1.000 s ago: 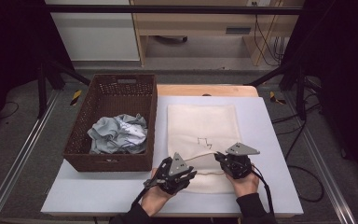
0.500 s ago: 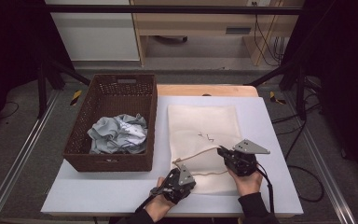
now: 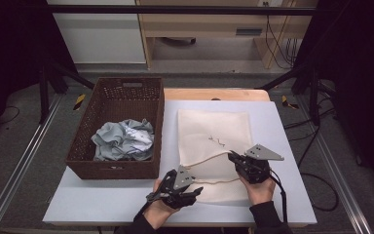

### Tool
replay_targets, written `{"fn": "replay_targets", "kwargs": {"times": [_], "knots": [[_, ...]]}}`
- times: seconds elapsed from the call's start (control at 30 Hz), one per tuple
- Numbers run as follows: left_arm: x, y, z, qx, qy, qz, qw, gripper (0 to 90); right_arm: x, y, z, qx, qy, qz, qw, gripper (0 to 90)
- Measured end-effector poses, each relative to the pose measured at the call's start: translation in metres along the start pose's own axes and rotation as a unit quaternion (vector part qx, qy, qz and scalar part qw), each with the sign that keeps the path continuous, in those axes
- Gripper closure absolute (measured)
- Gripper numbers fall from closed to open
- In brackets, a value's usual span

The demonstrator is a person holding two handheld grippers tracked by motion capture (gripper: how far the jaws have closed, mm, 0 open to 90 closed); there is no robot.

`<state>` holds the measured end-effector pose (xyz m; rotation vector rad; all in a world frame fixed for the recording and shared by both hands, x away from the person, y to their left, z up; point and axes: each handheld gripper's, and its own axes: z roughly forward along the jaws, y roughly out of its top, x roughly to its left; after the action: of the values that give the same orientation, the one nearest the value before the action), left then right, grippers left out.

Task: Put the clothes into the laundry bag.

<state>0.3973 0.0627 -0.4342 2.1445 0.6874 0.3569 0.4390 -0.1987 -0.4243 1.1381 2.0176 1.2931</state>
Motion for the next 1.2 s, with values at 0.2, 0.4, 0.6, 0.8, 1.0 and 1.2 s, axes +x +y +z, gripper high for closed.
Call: {"fn": "replay_targets", "kwargs": {"times": [0.2, 0.4, 0.6, 0.8, 1.0, 1.2], "knots": [[0.021, 0.014, -0.033, -0.025, 0.016, -0.018, 0.9994, 38.3, 0.000, -0.002, 0.000, 0.005, 0.001, 0.001, 1.0000, 87.3], [0.048, 0.021, -0.060, -0.050, 0.038, -0.038, 0.9973, 32.9, 0.000, -0.002, -0.001, 0.005, 0.000, -0.001, 1.0000, 87.3], [0.075, 0.022, -0.085, -0.075, 0.066, -0.060, 0.9932, 31.1, 0.000, -0.002, -0.001, 0.004, 0.000, 0.001, 1.0000, 87.3], [0.096, 0.023, -0.098, -0.074, 0.087, -0.068, 0.9912, 30.7, 0.000, -0.003, -0.001, 0.004, -0.001, 0.001, 1.0000, 87.2], [0.118, 0.026, -0.110, -0.075, 0.103, -0.078, 0.9888, 26.8, 0.000, -0.003, 0.000, 0.002, -0.001, -0.004, 1.0000, 87.1], [0.148, 0.026, -0.125, -0.079, 0.129, -0.100, 0.9834, 26.2, 0.000, -0.003, -0.001, -0.001, -0.002, -0.008, 1.0000, 87.1]]}}
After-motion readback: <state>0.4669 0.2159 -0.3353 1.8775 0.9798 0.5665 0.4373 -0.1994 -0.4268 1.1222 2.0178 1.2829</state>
